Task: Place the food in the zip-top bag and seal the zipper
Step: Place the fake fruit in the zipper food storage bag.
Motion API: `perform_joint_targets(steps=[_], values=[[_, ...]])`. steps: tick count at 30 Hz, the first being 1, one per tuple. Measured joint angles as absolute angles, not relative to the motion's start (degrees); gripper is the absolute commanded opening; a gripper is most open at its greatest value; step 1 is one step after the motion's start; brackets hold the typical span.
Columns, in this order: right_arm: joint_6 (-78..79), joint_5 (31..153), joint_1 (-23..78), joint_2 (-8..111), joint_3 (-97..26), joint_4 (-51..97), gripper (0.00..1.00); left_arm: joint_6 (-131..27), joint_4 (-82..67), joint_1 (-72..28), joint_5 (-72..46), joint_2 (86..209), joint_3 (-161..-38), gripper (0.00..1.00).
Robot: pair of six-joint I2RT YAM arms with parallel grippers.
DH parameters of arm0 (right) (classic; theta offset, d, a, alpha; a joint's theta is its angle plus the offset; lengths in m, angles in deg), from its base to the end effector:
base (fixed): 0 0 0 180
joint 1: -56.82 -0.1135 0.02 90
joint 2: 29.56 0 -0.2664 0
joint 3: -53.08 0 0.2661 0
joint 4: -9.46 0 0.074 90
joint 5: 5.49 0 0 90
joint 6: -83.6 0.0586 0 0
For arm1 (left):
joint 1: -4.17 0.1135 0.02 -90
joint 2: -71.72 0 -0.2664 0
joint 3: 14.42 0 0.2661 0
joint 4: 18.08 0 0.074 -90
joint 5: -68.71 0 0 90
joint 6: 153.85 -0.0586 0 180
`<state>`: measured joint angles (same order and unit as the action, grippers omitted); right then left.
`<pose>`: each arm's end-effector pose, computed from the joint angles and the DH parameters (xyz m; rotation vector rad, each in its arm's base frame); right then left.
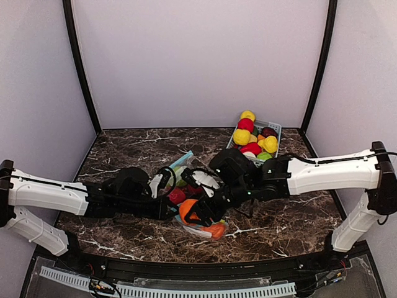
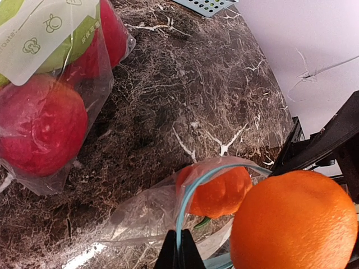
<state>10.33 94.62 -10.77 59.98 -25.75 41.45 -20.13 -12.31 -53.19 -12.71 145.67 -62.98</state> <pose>0.1339 0.3516 0.2411 -1.1585 2.2114 0.8968 0.1543 -0.2570 0.1871 0.3780 2.3231 -1.1360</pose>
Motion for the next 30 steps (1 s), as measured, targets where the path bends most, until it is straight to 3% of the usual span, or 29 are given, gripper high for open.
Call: perform_joint_targets(steps=[13,20,25,30], values=[[12.6,85.4,-11.9,70.1,-34.6,50.1,0.67,-21.3,-12.5,-52.8,-12.7,145.4,-62.2,0.01],[13.4,83.4,-12.5,70.8,-35.6,53.1,0.91,-21.7,-13.2,-52.8,-12.6,144.7,-61.8,0.01],[14.1,83.6,-12.7,70.3,-36.6,54.5,0.99,-22.2,-13.3,-52.8,-12.6,144.6,-61.5,0.01],[14.1,83.5,-12.7,65.8,-36.7,55.4,0.99,-22.7,-13.4,-52.8,-12.6,143.5,-60.7,0.01]])
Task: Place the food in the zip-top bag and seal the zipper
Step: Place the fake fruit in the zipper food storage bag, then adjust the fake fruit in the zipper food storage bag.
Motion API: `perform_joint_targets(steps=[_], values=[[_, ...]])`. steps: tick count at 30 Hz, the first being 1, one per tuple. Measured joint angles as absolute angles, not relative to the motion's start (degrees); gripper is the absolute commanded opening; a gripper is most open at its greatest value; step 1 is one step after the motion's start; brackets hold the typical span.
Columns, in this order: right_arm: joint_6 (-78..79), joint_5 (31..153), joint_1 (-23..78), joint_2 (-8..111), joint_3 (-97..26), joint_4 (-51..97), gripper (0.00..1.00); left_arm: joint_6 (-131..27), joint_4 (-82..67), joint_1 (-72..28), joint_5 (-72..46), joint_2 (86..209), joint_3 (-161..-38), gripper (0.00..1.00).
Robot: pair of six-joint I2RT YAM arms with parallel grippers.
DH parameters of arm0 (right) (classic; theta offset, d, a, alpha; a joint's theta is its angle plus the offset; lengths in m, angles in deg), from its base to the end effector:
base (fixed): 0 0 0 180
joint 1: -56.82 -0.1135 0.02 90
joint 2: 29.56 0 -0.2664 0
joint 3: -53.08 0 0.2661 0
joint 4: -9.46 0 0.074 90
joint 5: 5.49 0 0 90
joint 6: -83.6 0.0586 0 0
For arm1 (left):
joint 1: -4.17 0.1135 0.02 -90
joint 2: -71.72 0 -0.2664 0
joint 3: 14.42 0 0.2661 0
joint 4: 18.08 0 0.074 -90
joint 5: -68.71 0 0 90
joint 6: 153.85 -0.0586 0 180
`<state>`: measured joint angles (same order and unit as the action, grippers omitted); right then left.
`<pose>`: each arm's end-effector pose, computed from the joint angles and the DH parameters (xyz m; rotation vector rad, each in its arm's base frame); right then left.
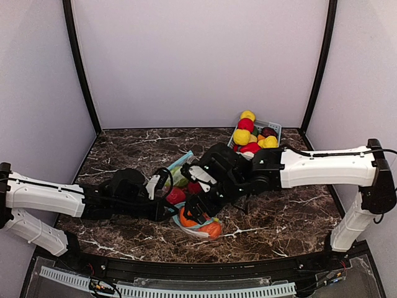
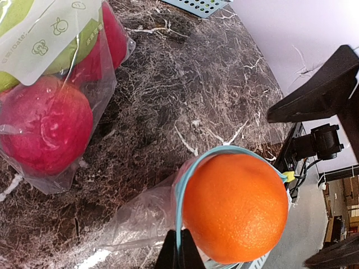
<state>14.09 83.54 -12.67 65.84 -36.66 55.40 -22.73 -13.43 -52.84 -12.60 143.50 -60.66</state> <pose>0.1384 0.3670 0.2486 -1.0658 2.3572 0.6214 0.1509 -0.2488 0.1855 0.4215 2.2858 -1.1246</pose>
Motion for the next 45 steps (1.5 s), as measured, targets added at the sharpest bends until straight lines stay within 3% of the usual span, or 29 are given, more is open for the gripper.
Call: perform_joint_targets(steps=[8,20,36,45], values=[[14.1,88.8,-9.5,57.8,-30.7,48.4,0.99,-24.2,-15.9,-52.8,-12.1,143.0,-59.2,0.01],[15.6,101.8,-3.7,61.8,-17.8,31.9,0.97,-26.2,-19.2,-52.8,-11.2,143.0,-56.8,0.01],[19.1,106.5,-3.3,68.6,-17.9,25.1,0.84,-27.8,-21.1,-52.7,-11.2,144.2,-55.4,0.01],[20.5,106.2,-3.4,70.9,-20.1,26.4,0.83,-29.2,-21.0,-52.6,-12.6,143.7,-55.4,0.01]])
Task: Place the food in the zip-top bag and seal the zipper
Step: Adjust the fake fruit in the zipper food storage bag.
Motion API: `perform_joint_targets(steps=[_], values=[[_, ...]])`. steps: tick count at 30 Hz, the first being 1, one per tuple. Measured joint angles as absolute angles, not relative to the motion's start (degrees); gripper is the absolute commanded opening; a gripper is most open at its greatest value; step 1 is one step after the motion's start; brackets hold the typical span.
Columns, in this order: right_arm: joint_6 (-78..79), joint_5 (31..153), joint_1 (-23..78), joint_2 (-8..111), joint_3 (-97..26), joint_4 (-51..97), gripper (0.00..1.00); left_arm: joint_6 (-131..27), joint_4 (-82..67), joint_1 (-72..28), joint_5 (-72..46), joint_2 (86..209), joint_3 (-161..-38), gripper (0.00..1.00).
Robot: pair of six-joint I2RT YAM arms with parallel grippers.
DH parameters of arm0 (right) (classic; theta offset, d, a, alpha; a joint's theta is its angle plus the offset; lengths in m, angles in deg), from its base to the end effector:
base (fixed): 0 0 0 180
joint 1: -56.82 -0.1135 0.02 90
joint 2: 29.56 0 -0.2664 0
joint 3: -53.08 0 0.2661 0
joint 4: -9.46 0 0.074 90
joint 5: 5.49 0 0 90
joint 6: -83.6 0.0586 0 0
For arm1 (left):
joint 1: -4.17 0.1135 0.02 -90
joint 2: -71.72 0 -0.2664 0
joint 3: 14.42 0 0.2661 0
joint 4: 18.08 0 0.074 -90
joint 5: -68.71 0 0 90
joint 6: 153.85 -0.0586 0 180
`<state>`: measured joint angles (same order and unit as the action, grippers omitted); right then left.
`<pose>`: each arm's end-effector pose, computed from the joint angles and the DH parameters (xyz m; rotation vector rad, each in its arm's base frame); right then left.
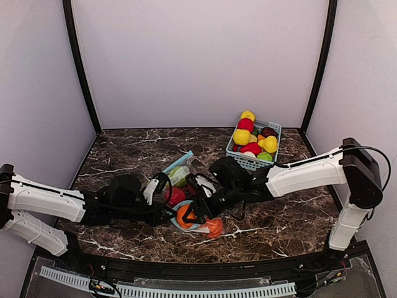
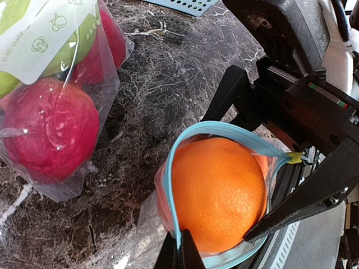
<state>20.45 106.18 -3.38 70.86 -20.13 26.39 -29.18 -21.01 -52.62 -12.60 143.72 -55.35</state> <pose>0.1785 0.3553 0.1644 -0.9429 2.4180 1.1126 0.1470 -0.2407 0.1673 0.5340 2.1962 -1.0885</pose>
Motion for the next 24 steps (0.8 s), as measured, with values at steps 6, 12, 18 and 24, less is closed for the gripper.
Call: perform_joint_targets(steps=[6,12,18,24], values=[[20.1,105.7,-3.6,71.5,-22.2,28.2,0.84,-30.3,-19.7,-52.6,-13.9,140.8,-55.4,0.01],[19.0,105.1,-3.7,71.5,-24.1,31.0,0.93,-30.4,-19.5,-52.6,-15.0,139.0,-55.4,0.01],[16.6,105.0,-3.5,68.7,-22.8,33.7,0.99,-30.1,-19.4,-52.7,-16.0,138.6,-55.0,0.01],[16.9,106.7,-2.5,64.4,-20.4,32.2,0.99,-30.3,-22.2,-52.7,-14.8,138.7,-51.9,0.01]])
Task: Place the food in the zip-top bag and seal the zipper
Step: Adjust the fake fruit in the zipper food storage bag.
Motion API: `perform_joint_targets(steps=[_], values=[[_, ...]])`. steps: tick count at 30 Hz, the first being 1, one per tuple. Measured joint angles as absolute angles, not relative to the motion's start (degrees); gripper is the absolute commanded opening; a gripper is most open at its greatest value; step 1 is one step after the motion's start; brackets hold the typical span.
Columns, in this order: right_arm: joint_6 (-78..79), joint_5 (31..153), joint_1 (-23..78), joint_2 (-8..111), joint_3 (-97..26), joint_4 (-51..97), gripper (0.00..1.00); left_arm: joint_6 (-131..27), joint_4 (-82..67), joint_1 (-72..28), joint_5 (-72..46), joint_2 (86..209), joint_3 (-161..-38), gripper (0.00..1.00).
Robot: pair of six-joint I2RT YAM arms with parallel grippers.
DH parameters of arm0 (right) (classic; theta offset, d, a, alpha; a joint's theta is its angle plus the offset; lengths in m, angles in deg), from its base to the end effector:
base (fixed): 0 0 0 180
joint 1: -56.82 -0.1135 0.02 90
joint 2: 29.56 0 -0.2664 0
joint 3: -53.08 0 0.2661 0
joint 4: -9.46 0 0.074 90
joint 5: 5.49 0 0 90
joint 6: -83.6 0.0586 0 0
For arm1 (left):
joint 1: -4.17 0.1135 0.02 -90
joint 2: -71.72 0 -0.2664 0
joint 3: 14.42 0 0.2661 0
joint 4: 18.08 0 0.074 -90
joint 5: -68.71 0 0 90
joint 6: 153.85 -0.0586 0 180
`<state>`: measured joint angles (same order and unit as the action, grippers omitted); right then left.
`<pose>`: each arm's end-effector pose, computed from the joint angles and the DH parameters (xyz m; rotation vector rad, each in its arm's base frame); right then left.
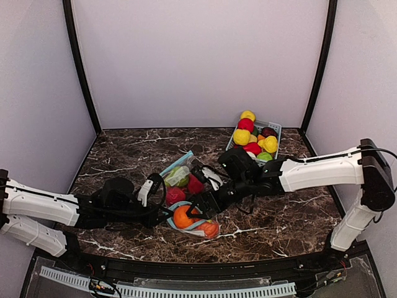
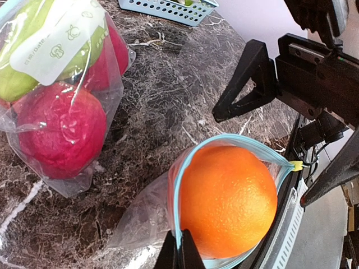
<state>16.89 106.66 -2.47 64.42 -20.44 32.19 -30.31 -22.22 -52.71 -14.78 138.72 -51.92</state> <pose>0.1757 0.3391 0.1984 -0.9934 2.3582 1.1033 0.1403 -0.2272 0.1711 0.5211 2.1326 -1.0730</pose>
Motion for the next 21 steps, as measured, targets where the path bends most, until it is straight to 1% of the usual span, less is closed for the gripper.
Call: perform_joint_targets(steps=[10,21], values=[[22.0,108.2,-1.2,67.1,-19.6,25.5,0.98,-31.5,-25.2,-52.7,-12.9,139.3,-51.0,0.01],[23.9,106.3,-1.4,69.6,-19.6,23.8,0.94,-31.7,-25.1,-52.7,-12.9,139.8,-50.8,0.01]])
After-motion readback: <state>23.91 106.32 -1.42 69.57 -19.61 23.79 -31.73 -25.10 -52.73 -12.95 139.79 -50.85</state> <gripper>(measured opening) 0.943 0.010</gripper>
